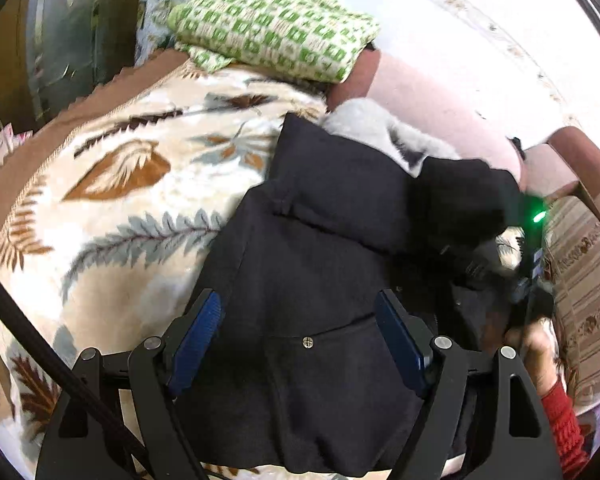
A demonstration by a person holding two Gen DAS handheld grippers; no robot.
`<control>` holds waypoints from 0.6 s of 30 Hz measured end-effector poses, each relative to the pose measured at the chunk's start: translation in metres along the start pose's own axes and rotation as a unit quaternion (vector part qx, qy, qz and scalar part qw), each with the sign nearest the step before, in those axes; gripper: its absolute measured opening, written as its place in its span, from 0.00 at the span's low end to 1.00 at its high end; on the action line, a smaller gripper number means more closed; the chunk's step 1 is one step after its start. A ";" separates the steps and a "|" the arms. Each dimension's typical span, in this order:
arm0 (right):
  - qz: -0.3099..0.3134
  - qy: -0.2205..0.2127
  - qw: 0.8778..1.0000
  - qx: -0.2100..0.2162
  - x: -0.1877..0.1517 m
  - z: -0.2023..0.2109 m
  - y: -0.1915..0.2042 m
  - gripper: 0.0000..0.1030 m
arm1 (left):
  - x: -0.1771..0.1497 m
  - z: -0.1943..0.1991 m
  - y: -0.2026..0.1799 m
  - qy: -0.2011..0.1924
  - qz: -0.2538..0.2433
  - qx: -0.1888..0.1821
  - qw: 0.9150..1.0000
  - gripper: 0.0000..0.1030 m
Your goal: Fold large clothes
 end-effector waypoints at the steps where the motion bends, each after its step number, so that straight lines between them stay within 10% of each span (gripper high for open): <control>1: -0.004 0.011 1.000 0.010 -0.007 -0.002 0.002 0.48 | 0.001 0.002 -0.003 -0.003 -0.010 0.003 1.000 0.76; 6: -0.001 -0.007 0.999 0.039 -0.036 0.040 0.019 0.65 | 0.010 -0.001 -0.022 -0.003 -0.051 -0.005 0.999 0.76; 14: -0.105 -0.196 0.975 -0.001 -0.071 0.143 -0.035 0.84 | 0.020 -0.027 -0.102 -0.004 -0.156 -0.032 0.987 0.76; 18: -0.174 -0.187 0.967 0.002 -0.083 0.137 -0.070 0.84 | 0.017 -0.032 -0.140 -0.017 -0.202 -0.052 0.978 0.77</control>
Point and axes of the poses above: each gripper's, at about its wrist camera, not at the fingertips, and z roughly against the way its jaws point, y to its left, x to its top, the point moved 4 cm from there along -z, roughly the way its jaws point, and after that the axes turned 13 degrees about y, right-handed, at the moved point
